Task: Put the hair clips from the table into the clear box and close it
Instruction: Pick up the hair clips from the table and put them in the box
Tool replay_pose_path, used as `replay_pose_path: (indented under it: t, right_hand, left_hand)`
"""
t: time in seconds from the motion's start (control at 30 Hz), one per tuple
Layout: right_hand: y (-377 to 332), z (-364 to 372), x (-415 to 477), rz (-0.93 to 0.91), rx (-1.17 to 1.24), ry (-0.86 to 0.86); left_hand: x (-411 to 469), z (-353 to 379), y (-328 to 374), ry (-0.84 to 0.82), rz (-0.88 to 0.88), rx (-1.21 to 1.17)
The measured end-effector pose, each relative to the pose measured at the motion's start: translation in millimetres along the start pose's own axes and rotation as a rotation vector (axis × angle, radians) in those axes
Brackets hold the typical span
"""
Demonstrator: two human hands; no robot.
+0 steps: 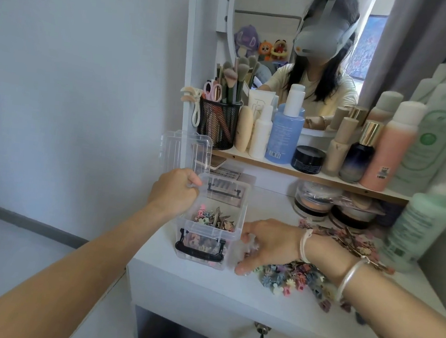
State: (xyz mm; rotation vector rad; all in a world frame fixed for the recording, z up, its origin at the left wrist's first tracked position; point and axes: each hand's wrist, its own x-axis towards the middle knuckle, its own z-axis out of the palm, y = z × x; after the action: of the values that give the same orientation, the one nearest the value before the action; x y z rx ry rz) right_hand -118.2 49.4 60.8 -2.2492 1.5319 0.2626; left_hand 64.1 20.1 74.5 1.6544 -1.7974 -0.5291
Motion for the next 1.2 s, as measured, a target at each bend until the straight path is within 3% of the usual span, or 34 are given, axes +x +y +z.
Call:
replay_pose_path:
  t: [0.5,0.6,0.7,0.83,1.0,1.1,1.2]
  right_hand:
    - [20,2,16,0.01,-0.06,0.299]
    - [20,-21,6,0.004,0.049,0.47]
    - [2,-47,-7,-0.116,0.397,0.632]
    - [-23,-49,-6,-0.199,0.407,0.414]
    - [-3,-49,-16,-0.083,0.378,0.538]
    - [8,-33,-24,0.04,0.337,0.33]
    - [11,-11,-22,0.13,0.029,0.126]
  left_hand:
    - [-1,-3,-4,-0.001,0.003,0.011]
    - [-1,-3,-4,-0.003,0.002,0.009]
    - [-1,-1,-2,-0.006,-0.002,0.006]
    - [-1,2,-1,-0.007,-0.004,0.006]
    - [-2,0,-1,-0.004,0.006,0.005]
    - [-2,1,-1,-0.001,0.006,0.008]
    - [-4,1,0,0.001,0.003,0.008]
